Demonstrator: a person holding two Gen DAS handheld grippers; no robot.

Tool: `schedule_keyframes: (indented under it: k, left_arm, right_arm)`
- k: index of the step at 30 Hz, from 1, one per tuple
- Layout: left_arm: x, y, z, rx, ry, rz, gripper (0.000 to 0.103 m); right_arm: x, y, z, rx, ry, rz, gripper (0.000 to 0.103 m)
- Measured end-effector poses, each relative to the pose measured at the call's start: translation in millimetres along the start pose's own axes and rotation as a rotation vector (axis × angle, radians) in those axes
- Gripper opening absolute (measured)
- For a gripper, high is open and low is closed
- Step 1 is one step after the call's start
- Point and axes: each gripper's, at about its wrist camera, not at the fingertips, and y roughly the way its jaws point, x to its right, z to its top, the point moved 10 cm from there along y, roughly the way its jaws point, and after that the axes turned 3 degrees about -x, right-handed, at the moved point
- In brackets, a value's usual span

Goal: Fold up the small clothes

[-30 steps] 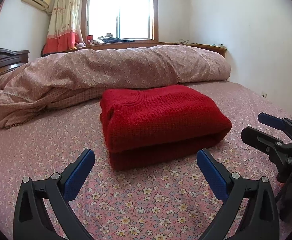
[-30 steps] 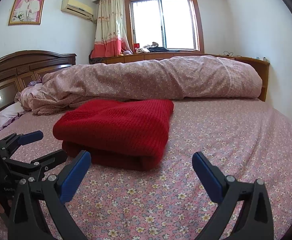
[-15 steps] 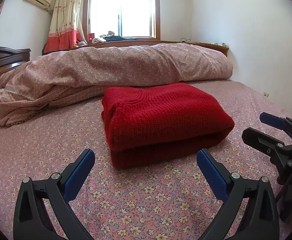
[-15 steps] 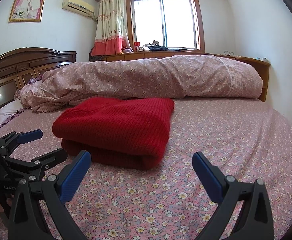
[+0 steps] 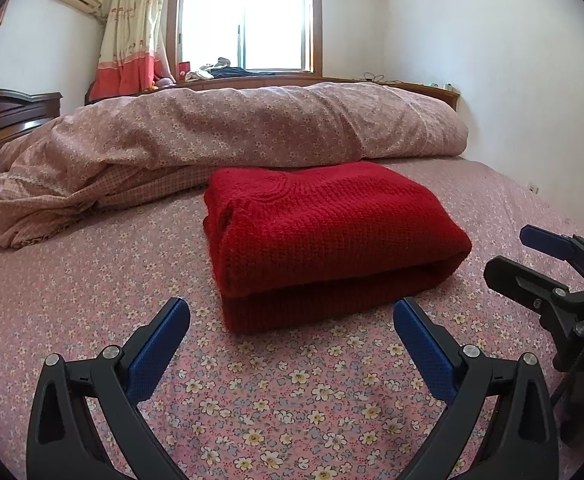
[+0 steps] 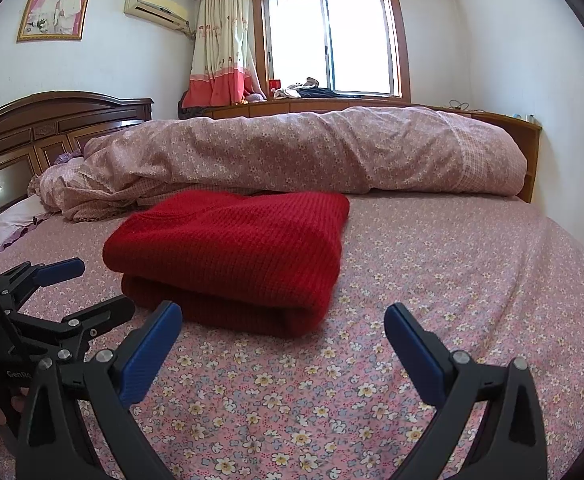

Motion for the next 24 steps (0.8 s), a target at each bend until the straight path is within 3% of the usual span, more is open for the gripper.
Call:
schedule_keyframes:
  k: [24]
  left_arm:
    - [6.4,-1.1,0.2,0.004,0.030,0.012,0.099]
  right_arm:
    - [3.6,3.3,-2.3,-0.013,0.005,0.004,0.103]
